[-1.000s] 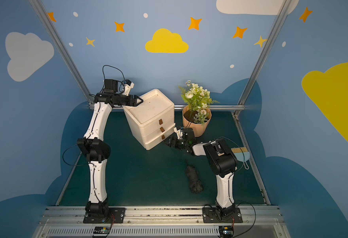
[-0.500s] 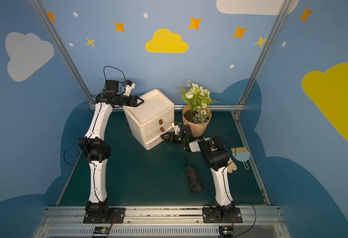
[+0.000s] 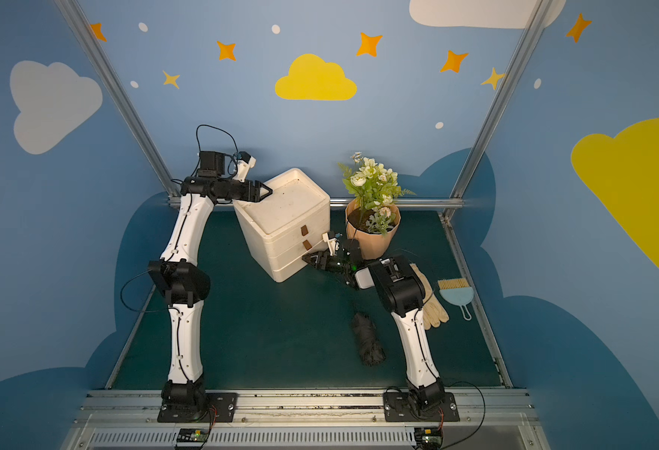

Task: Place the umbrella in the drawer by color
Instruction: Open the drawer in the storage box.

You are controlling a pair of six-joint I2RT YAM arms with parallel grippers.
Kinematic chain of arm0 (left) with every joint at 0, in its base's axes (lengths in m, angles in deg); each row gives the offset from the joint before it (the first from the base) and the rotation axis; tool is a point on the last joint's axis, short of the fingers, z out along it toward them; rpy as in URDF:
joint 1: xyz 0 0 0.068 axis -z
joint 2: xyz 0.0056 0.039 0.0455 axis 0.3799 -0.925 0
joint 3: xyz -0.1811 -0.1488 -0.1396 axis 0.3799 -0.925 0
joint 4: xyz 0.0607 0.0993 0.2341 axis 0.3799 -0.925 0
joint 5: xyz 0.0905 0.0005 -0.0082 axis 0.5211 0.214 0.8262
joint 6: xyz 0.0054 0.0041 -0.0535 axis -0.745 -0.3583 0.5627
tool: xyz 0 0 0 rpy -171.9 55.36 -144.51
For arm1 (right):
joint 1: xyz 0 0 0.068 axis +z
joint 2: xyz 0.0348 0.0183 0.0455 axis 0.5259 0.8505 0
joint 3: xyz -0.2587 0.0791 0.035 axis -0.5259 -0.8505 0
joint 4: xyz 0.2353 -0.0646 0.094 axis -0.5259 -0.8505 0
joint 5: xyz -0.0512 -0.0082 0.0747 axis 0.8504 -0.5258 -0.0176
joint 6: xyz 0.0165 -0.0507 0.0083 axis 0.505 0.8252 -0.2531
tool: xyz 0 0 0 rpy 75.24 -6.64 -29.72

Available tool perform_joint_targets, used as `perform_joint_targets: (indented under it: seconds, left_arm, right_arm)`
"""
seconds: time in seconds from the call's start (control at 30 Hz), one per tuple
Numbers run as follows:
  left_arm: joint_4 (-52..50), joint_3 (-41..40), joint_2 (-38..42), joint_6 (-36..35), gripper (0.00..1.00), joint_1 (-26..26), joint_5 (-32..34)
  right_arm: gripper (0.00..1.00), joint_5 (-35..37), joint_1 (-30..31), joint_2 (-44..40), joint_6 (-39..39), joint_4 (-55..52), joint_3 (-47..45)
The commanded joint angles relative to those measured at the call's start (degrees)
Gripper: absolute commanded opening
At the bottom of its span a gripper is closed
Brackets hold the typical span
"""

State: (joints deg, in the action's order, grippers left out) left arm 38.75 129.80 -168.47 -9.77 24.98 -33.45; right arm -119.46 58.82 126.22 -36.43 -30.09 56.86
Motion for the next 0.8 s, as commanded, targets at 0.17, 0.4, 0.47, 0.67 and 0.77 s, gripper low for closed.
perform_joint_targets:
  seconds: [0.17, 0.4, 0.47, 0.67, 0.77]
  left_arm:
    - [-2.01, 1.25, -1.48, 0.62, 0.78, 1.83, -3.43]
    - [-1.92, 1.27, -1.38, 0.74, 0.78, 1.87, -3.17]
    - [-2.01, 1.25, -1.31, 0.68, 0.78, 1.9, -3.18]
    - [-2.19, 1.21, -1.17, 0.5, 0.78, 1.88, -2.81]
    - [-2.19, 1.21, -1.09, 0.5, 0.78, 1.82, -2.88]
  right_arm:
    - [0.59, -1.45, -0.68, -2.77, -2.15, 8.58, -2.89]
    - [0.44, -2.12, -0.8, -2.87, -3.91, 10.38, -3.34]
    - [0.38, -1.87, -0.8, -2.88, -3.76, 10.24, -3.65]
    - [0.2, -1.53, -0.81, -3.38, -2.56, 8.08, -3.5]
    - [0.1, -1.3, -0.82, -3.98, -1.73, 6.86, -4.16]
